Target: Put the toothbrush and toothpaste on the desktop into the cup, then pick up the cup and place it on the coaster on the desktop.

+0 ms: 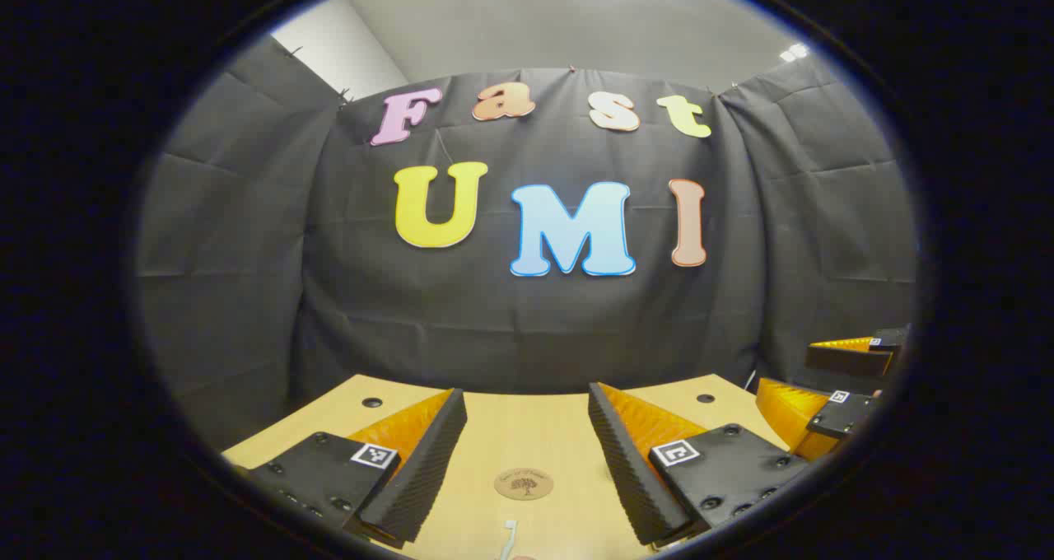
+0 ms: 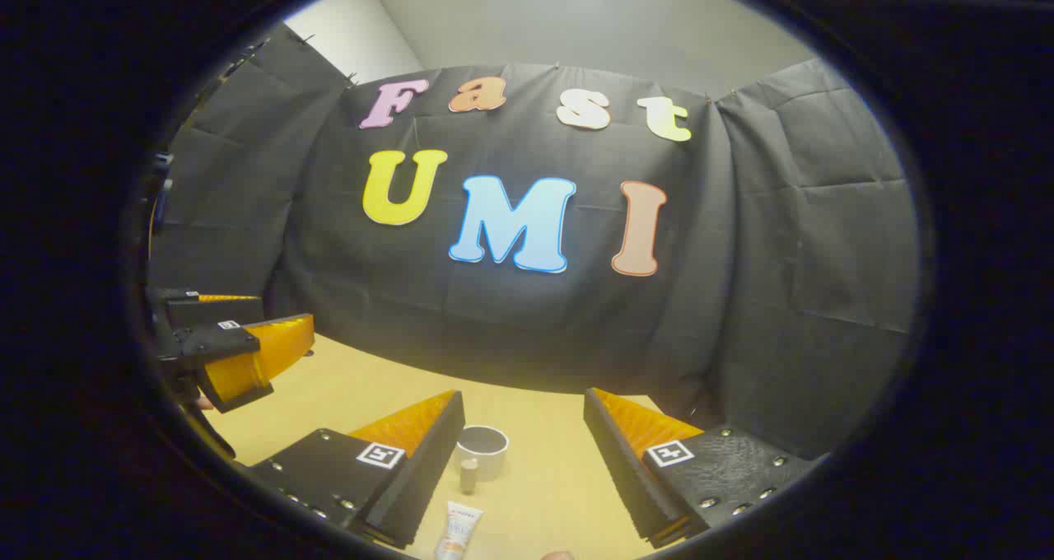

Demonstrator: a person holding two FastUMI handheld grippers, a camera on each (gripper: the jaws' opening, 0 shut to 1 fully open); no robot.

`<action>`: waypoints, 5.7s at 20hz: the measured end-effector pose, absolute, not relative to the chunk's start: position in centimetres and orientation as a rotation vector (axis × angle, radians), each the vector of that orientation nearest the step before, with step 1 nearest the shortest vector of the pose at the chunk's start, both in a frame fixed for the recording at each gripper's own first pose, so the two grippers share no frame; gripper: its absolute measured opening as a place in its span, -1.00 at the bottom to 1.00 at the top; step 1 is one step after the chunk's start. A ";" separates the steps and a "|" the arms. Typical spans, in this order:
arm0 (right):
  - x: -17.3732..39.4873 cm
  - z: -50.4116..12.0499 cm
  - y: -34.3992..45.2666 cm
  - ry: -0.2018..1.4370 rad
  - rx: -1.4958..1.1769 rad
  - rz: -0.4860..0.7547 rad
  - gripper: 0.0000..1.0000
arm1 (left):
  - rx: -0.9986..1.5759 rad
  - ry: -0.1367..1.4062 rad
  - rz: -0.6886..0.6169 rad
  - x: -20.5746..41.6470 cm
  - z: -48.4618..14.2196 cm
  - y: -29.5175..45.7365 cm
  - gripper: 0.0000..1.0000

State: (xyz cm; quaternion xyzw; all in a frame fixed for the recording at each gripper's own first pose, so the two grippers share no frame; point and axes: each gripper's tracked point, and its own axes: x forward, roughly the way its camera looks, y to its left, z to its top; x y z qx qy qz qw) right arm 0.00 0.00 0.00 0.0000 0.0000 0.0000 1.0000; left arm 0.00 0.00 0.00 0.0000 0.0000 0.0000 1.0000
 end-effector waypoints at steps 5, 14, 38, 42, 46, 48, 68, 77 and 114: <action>0.1 -0.9 0.1 0.062 0.030 -0.006 0.82 | -0.009 0.016 -0.015 0.7 -0.4 0.0 0.89; 1.0 -1.3 0.9 0.096 0.086 0.033 0.82 | 0.042 0.007 -0.012 1.2 0.2 0.0 0.93; 3.7 -14.3 5.4 0.660 0.130 0.169 0.82 | -0.021 0.717 -0.001 2.6 -19.3 1.6 0.94; 3.2 -16.6 5.7 0.757 0.160 0.176 0.82 | -0.062 0.874 0.008 0.7 -22.3 1.9 0.94; 2.6 -18.5 6.1 0.864 0.167 0.181 0.84 | -0.096 1.026 0.022 -1.0 -25.4 1.8 0.96; 2.3 -19.9 6.4 0.912 0.162 0.194 0.84 | -0.098 1.076 0.016 -1.3 -26.2 1.9 0.97; 1.8 -25.9 9.0 1.200 0.184 0.248 0.87 | 0.020 1.396 -0.039 -3.6 -31.9 2.6 0.94; 1.6 -27.3 8.6 1.230 0.174 0.251 0.58 | 0.013 1.393 0.020 -4.1 -31.9 3.1 0.25; 2.4 -19.4 9.0 0.679 0.449 0.224 -0.50 | -0.002 0.836 -0.227 -0.9 -24.6 2.5 -0.84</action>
